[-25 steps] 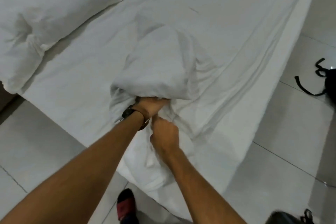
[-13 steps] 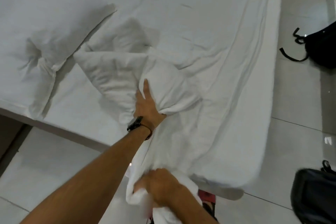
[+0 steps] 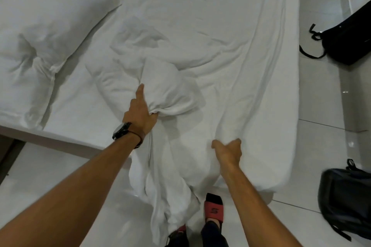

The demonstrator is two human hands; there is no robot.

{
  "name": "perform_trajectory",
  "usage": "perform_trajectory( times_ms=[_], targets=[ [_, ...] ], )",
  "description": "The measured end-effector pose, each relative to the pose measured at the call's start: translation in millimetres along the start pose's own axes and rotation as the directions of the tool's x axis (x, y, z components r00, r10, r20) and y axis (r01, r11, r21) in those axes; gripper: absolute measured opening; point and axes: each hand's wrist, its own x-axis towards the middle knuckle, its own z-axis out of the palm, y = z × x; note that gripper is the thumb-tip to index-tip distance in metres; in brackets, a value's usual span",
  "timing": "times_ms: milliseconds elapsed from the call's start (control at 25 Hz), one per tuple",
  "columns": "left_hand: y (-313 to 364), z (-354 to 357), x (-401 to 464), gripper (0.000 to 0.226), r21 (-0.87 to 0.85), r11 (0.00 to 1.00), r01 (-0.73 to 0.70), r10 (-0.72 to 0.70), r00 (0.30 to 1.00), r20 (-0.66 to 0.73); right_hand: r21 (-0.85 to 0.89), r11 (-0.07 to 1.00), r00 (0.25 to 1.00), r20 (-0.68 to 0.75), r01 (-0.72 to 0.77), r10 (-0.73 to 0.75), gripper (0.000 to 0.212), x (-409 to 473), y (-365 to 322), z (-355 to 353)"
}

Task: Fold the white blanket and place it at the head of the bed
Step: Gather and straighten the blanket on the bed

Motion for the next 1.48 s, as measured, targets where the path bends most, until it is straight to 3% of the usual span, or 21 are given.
perform_trajectory(
  times_ms=[80,200,280,360,400,480,520,560,640,720,800,920,1000,1120,1160,1200,1240,1320,1360,1440,1480],
  targets=[
    [-9,1,-7,0.098,-0.071,0.997,0.016,-0.019,0.999,-0.037,-0.143,0.980,0.980,-0.128,0.136,-0.155,0.051,-4,-9,-23],
    [-10,22,-47,0.107,-0.187,0.971,0.147,-0.145,0.989,0.028,-0.376,0.908,0.912,-0.280,0.185,-0.302,0.038,3,-17,-93],
    [-4,47,-79,0.128,-0.025,0.990,0.139,-0.139,0.990,-0.019,-0.496,0.863,0.924,-0.277,0.097,-0.263,0.030,14,-15,-139],
    [3,67,-97,0.141,0.239,0.954,-0.179,0.200,0.977,-0.068,-0.600,0.800,0.945,-0.269,-0.015,-0.184,0.051,33,-8,-159],
    [7,71,-97,0.140,0.298,0.874,-0.384,0.405,0.914,-0.010,-0.680,0.733,0.951,-0.248,-0.036,-0.183,0.075,39,-4,-157],
    [25,70,-86,0.120,0.254,0.721,-0.645,0.629,0.762,0.152,-0.823,0.567,0.922,-0.190,0.038,-0.336,0.110,45,5,-143],
    [38,67,-76,0.104,0.207,0.707,-0.676,0.645,0.737,0.204,-0.857,0.505,0.891,-0.146,0.103,-0.431,0.111,48,10,-136],
    [50,64,-61,0.092,0.167,0.738,-0.654,0.621,0.755,0.210,-0.865,0.477,0.868,-0.112,0.155,-0.484,0.104,55,16,-129],
    [70,51,-20,0.083,0.186,0.819,-0.543,0.520,0.839,0.160,-0.779,0.600,0.882,-0.139,0.183,-0.450,0.092,66,22,-120],
    [75,38,19,0.088,0.336,0.815,-0.472,0.410,0.880,0.242,-0.699,0.706,0.917,-0.196,0.118,-0.347,0.103,73,25,-120],
    [69,28,41,0.089,0.443,0.788,-0.428,0.250,0.880,0.405,-0.651,0.747,0.932,-0.171,0.137,-0.320,0.105,77,24,-128],
    [40,23,31,0.066,0.445,0.813,-0.376,0.113,0.851,0.514,-0.628,0.743,0.914,-0.122,0.231,-0.386,0.080,80,17,-144],
    [-6,22,8,0.055,0.407,0.858,-0.313,0.002,0.795,0.607,-0.640,0.730,0.890,-0.155,0.241,-0.429,0.066,80,9,-161],
    [-85,18,-54,0.055,0.396,0.906,-0.147,-0.250,0.569,0.783,-0.682,0.717,0.899,-0.211,0.146,-0.384,0.056,85,7,-190],
    [-104,15,-73,0.052,0.390,0.917,-0.083,-0.293,0.525,0.799,-0.727,0.678,0.893,-0.228,0.109,-0.388,0.060,90,7,-191],
    [-117,14,-83,0.049,0.374,0.927,-0.013,-0.305,0.553,0.776,-0.773,0.630,0.878,-0.246,0.078,-0.411,0.066,94,6,-186],
    [-121,14,-85,0.047,0.336,0.941,0.038,-0.277,0.654,0.704,-0.815,0.573,0.845,-0.248,0.083,-0.474,0.072,99,6,-176],
    [-111,17,-68,0.051,0.258,0.966,-0.001,-0.109,0.905,0.412,-0.858,0.459,0.782,-0.116,0.232,-0.613,0.074,106,3,-147],
    [-100,18,-53,0.053,0.228,0.971,-0.066,0.009,0.970,0.243,-0.855,0.428,0.784,-0.040,0.294,-0.619,0.074,108,3,-131],
    [-73,21,-11,0.049,0.208,0.969,-0.135,0.143,0.990,-0.020,-0.828,0.461,0.816,-0.007,0.319,-0.578,0.077,118,3,-112],
    [-63,22,13,0.050,0.173,0.982,-0.069,0.082,0.994,-0.067,-0.793,0.523,0.821,-0.050,0.314,-0.569,0.079,125,3,-107]
  ],
)
